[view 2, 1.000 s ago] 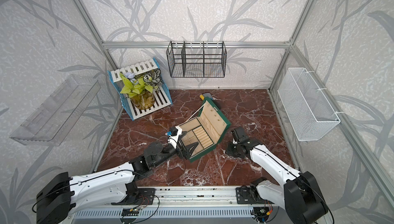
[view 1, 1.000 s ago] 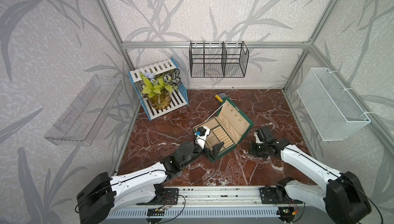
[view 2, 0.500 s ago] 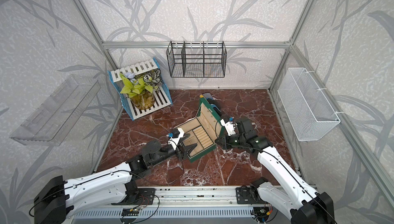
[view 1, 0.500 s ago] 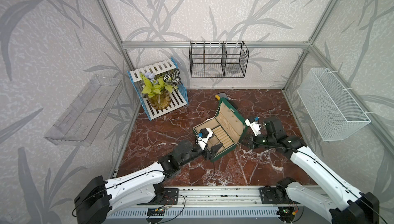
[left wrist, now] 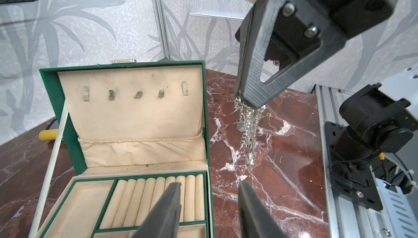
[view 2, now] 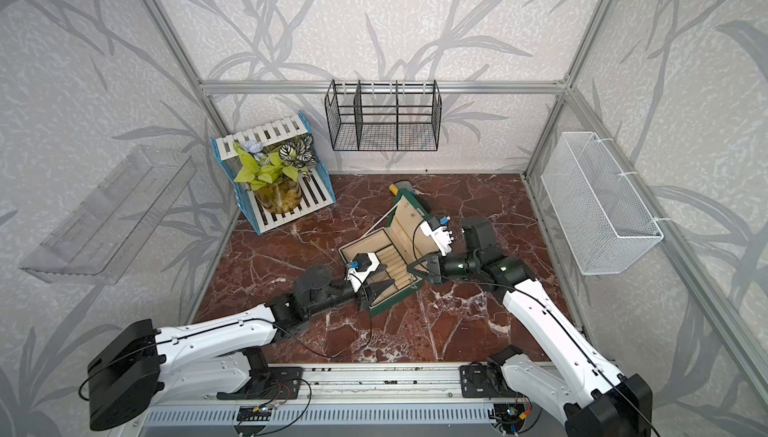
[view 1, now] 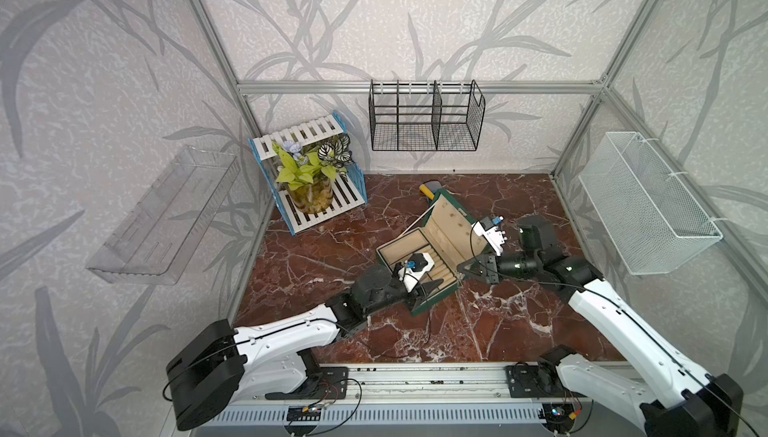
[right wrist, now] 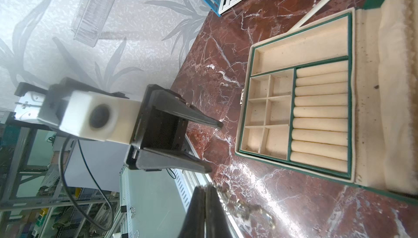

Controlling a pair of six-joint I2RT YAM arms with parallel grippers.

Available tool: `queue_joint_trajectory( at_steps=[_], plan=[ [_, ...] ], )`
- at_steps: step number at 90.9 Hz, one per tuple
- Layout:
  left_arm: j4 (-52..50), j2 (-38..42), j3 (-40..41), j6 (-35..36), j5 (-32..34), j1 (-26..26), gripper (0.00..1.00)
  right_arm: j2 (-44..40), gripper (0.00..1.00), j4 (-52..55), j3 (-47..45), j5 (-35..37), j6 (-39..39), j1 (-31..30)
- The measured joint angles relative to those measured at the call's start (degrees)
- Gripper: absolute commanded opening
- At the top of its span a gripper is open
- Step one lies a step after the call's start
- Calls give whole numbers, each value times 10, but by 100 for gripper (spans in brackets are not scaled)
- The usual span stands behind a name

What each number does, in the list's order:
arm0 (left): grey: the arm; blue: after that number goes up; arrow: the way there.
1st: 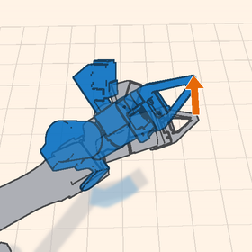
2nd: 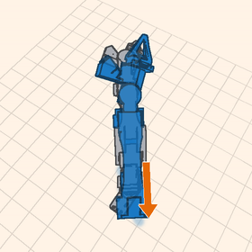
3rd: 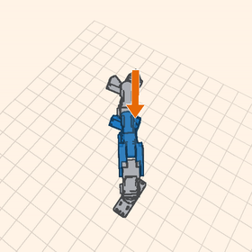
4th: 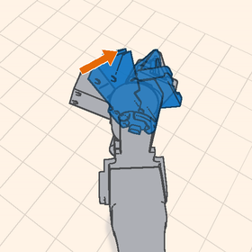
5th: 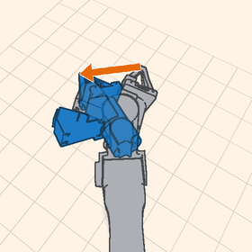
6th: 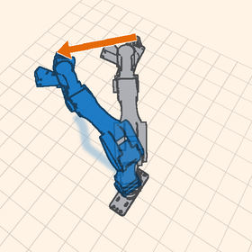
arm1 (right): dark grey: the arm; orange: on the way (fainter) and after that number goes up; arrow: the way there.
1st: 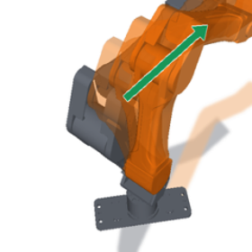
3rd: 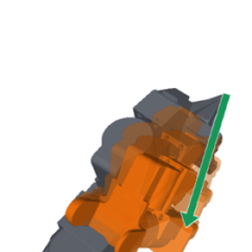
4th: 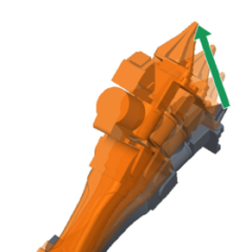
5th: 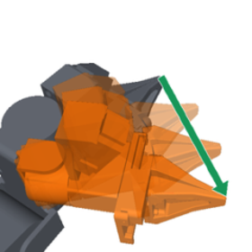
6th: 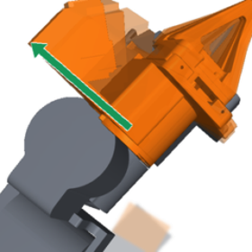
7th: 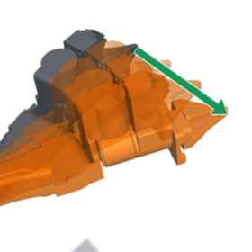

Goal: Put jewelry chain into jewelry box
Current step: Adjust the necklace.

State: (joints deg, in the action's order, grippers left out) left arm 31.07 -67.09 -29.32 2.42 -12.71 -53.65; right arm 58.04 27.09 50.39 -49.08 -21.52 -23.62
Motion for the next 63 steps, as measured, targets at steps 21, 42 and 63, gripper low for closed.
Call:
queue_joint_trajectory(
  at_steps=[21, 42, 63],
  plan=[
    [24, -37, -28, 12, -17, -3, 34, 0, 0, -14, 2, -16, -10, 0],
    [26, -57, -45, 17, -34, -4, 33, 0, 0, -17, 2, -20, -14, 0],
    [26, -61, -46, 19, -38, -7, 31, 0, 0, -24, 2, -20, -16, 0]
  ],
)
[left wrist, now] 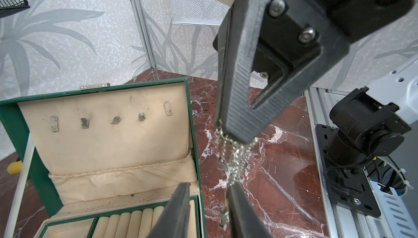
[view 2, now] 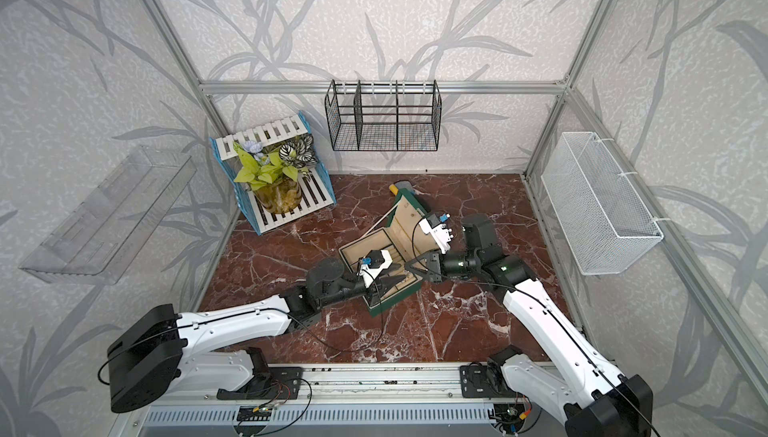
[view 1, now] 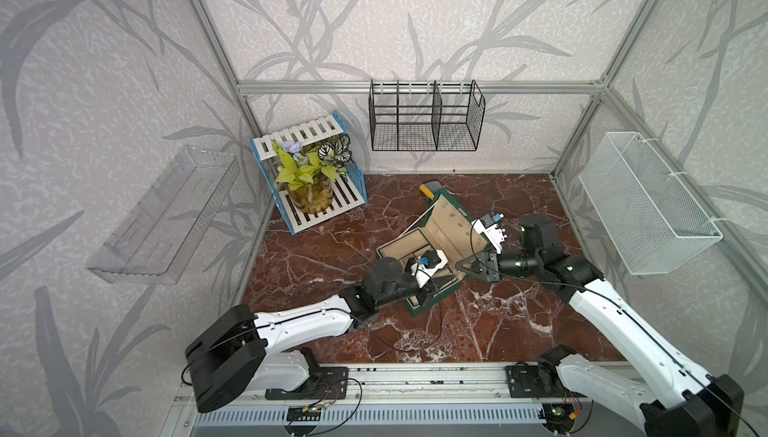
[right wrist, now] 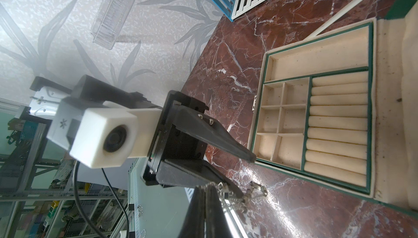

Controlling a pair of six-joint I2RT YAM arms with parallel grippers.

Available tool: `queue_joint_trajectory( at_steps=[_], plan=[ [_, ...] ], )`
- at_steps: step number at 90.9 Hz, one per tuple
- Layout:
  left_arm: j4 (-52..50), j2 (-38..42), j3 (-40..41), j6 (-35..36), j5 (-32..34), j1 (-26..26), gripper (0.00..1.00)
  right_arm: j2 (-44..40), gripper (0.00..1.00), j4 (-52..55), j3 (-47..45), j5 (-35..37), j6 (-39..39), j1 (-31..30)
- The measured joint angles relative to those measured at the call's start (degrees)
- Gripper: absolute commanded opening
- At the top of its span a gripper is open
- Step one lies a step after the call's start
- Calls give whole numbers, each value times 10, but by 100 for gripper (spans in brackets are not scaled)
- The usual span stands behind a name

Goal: Put jewelry chain into jewelry box
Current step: Adjust the necklace.

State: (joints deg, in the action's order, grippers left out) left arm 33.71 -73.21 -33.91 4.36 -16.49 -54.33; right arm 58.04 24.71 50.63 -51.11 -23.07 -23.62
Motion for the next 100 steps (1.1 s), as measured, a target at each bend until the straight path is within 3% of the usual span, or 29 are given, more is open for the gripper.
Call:
queue_joint_trajectory(
  at_steps=[30, 66, 100],
  plan=[
    [-1, -3, -9, 2, -7, -3, 24, -2, 0, -1, 0, 0, -6, 0],
    [0, 2, -8, 2, -5, -4, 3, -9, 0, -2, 0, 7, -7, 0],
    [-6, 52, 6, 2, 14, -4, 0, -9, 0, 1, -1, 35, 4, 0]
  ],
)
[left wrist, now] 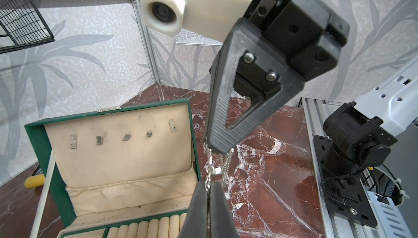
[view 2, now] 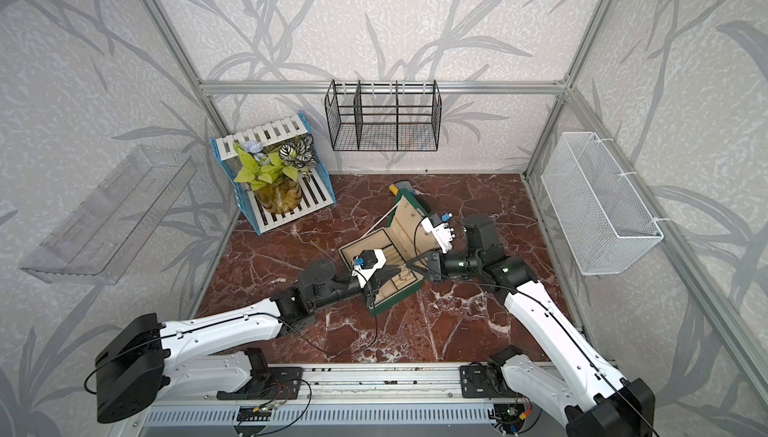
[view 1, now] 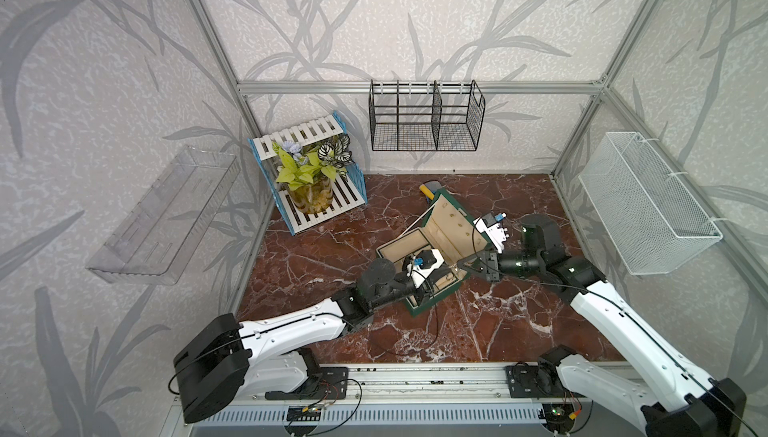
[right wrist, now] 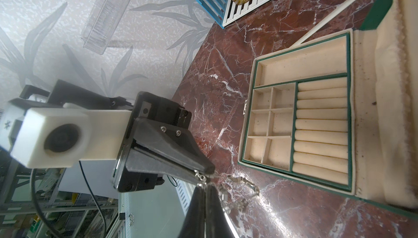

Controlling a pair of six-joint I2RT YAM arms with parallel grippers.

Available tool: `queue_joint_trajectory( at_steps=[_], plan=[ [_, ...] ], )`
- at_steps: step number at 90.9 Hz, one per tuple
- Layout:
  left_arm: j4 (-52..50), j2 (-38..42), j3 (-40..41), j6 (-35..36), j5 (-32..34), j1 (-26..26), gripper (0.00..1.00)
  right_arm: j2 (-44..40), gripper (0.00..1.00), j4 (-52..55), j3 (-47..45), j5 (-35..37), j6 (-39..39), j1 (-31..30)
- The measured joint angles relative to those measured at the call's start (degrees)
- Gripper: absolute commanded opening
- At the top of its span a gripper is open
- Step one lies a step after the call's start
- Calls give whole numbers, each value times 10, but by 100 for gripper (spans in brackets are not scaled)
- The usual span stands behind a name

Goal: Put jewelry chain into jewelry box
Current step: Adjust the necklace.

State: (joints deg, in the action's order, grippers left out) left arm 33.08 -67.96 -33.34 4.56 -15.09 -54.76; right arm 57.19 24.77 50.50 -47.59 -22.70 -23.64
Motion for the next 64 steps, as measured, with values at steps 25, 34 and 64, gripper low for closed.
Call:
queue_joint_trajectory(
  at_steps=[25, 34, 64],
  plan=[
    [-29, 31, 5, 0, 20, 0, 0, 0, 0, 1, -19, 34, 7, 0],
    [-42, 37, 5, 0, 25, 0, 0, 1, 0, -5, -32, 39, 12, 0],
    [-107, 14, -34, -18, -17, 0, 0, 18, 54, -58, -110, 30, 26, -2]
  ],
)
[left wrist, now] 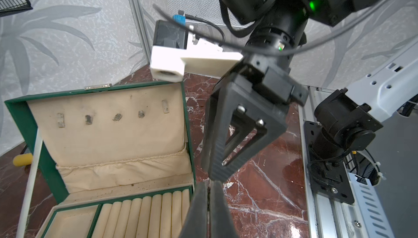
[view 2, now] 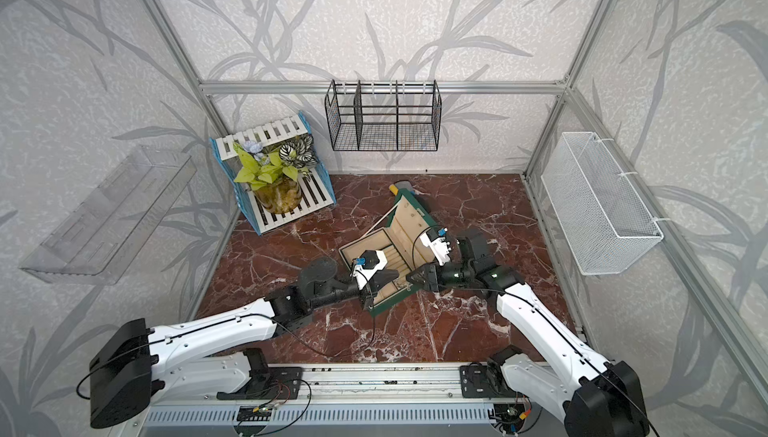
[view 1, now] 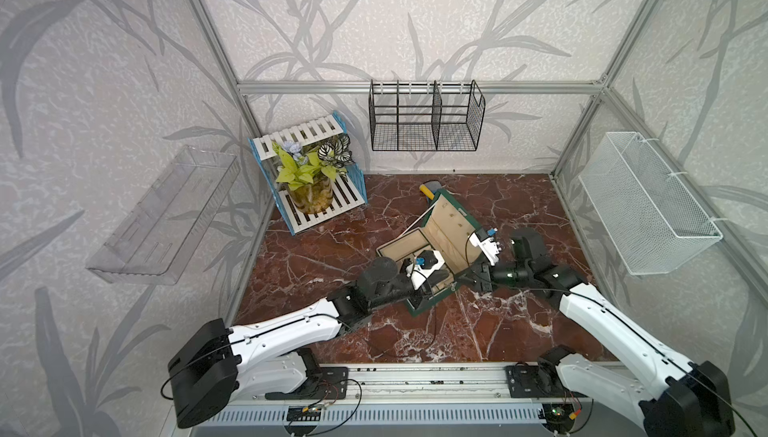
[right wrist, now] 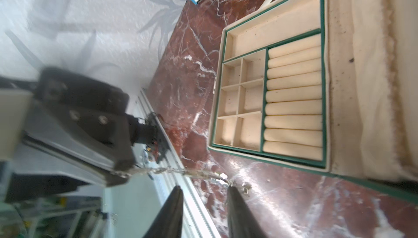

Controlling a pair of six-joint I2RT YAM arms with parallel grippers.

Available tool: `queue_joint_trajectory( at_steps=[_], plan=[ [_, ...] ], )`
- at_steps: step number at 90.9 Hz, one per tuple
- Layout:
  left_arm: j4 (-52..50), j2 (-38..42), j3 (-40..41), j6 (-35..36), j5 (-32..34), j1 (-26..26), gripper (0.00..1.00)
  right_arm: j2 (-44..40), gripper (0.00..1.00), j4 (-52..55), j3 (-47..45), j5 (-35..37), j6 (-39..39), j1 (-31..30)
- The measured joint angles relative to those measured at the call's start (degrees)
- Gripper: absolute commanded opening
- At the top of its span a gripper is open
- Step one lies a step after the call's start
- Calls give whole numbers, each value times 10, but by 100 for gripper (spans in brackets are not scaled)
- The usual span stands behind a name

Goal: Put jewelry chain into jewelry box
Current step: Adjust the necklace.

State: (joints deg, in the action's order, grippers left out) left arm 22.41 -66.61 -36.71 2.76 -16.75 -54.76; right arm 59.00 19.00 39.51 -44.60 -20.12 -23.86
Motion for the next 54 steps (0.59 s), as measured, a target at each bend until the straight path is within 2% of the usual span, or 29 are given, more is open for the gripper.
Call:
queue_joint_trajectory(
  at_steps=[17, 35, 54],
  plan=[
    [-31, -9, -27, -5, -11, 0, 0, -20, 63, -65, -46, -20, 26, 0],
    [-55, -9, -37, -16, -14, 0, 0, -60, 63, -133, -91, -29, 52, -13],
    [-71, -9, -43, -29, -28, 0, 0, -87, 61, -189, -101, -24, 95, -63]
  ],
)
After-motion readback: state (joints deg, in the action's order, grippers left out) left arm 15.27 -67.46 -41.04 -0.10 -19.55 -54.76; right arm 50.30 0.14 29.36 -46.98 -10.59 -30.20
